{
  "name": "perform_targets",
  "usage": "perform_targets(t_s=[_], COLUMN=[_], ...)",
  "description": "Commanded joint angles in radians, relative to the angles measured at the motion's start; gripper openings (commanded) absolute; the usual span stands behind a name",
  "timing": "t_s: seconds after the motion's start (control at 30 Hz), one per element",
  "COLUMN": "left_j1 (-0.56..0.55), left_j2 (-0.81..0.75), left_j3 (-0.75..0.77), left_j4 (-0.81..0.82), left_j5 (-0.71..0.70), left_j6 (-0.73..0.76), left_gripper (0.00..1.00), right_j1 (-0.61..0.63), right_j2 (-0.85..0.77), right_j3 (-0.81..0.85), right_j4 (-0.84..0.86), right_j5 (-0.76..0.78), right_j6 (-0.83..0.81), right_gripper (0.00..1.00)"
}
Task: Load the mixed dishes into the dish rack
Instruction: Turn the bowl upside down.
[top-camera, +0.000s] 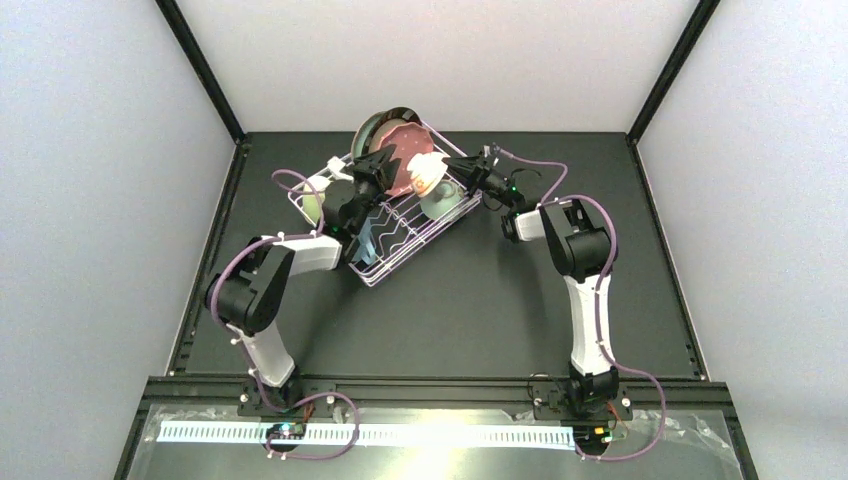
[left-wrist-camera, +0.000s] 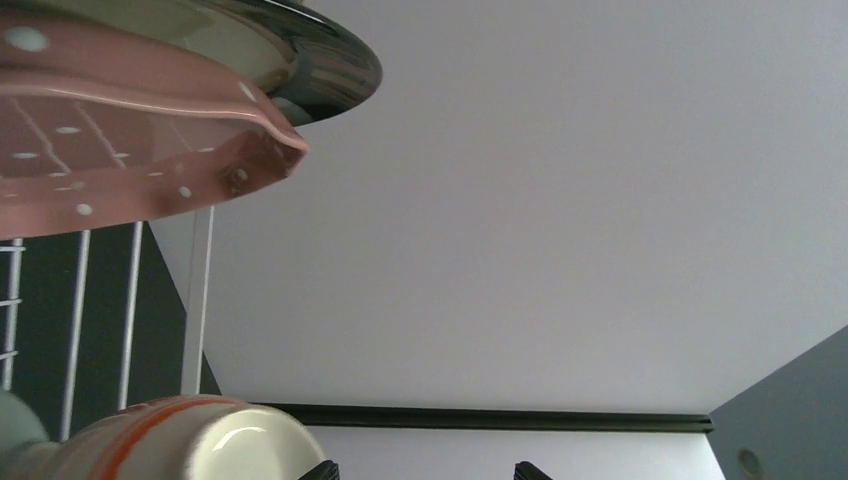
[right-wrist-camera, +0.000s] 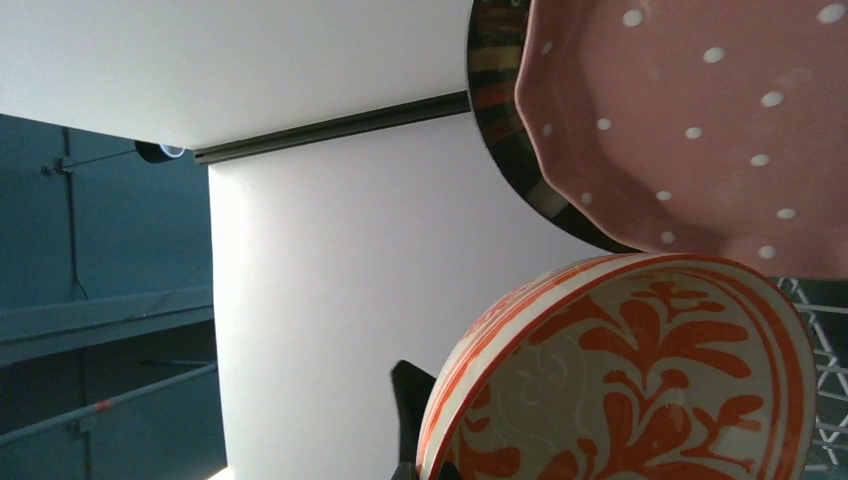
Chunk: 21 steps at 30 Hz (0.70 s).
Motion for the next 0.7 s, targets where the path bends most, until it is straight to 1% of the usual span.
perform_targets(t_s=[0.0, 0.23, 0.37, 0.5, 0.67], left_j1=[0.016, 0.027, 0.034, 0.046, 0.051], left_j2=[0.050, 0.107, 0.137, 0.170, 0.208], left_j3=[0.089, 0.139, 0.179, 0.234, 0.297], left_j4=[-0.001, -0.002, -0.014, -0.041, -0.094], left_j5=[0.066, 0.079, 0.132, 0.190, 0.230], left_j6=[0.030, 0.019, 0.023, 0.038, 0.055], left_gripper=[0.99, 0.99, 0.99, 0.99, 0.99], right_j1=[-0.020, -0.046, -0.055, -0.061, -0.067], right_j2=[0.018, 0.023, 0.025, 0.031, 0.043], right_j3=[0.056, 0.094, 0.110, 0.119, 0.124], right_j4=[0.196, 0.062, -0.009, -0.051, -0.079], right_j5=[-0.046, -0.107, -0.139, -0.155, -0.170], right_j6=[0.115, 0.036, -0.007, -0.028, -0.038], right_gripper=[0.00, 0.00, 0.00, 0.00, 0.00])
